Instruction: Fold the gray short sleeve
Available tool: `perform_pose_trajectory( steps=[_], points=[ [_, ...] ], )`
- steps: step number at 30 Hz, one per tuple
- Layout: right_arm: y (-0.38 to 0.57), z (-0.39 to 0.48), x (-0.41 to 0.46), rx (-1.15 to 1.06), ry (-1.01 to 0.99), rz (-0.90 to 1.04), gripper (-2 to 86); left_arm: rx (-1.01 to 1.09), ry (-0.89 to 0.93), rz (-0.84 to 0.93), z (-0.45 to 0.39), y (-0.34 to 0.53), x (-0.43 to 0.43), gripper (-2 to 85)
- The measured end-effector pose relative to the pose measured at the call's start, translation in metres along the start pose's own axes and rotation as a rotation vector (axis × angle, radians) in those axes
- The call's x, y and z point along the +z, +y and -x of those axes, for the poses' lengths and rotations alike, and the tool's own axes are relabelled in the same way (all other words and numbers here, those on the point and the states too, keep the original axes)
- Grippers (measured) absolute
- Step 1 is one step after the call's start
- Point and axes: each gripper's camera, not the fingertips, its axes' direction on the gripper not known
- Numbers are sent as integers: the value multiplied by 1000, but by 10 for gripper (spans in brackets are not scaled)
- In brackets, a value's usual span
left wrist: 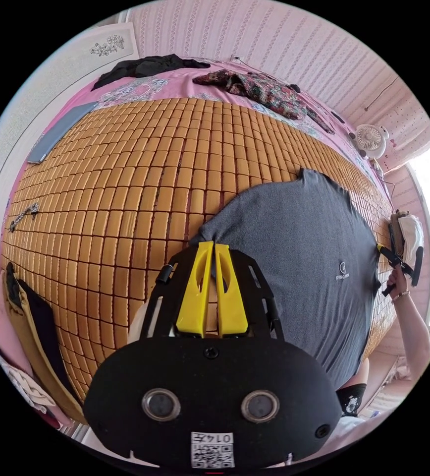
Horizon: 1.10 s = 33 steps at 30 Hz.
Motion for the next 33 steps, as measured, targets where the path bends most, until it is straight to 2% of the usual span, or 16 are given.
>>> perform_pose_trajectory(
  steps=[2,5,9,15,20,26,29,33],
  points=[
    [11,3,-11,-5,48,-38,65,-63,78,-25,12,8,-7,-4],
    [59,17,-50,-71,187,-232,65,-121,146,-130,23,33,-34,-4],
    [166,36,-93,-239,222,-339,9,-70,168,-206,19,88,-75,-5],
    [296,34,-108,-256,174,-181,13,4,185,-231,9,225,-130,-3],
    [334,17,-90,-190,60,7,71,43,231,-85,-4,323,-121,21],
    [334,19,-61,-178,28,90,66,69,133,79,-21,354,-83,43],
    [331,25,-37,-204,80,172,13,65,92,89,-24,350,-74,44],
    [331,13,-35,-108,47,129,-7,50,79,115,-21,347,-64,34]
  ],
)
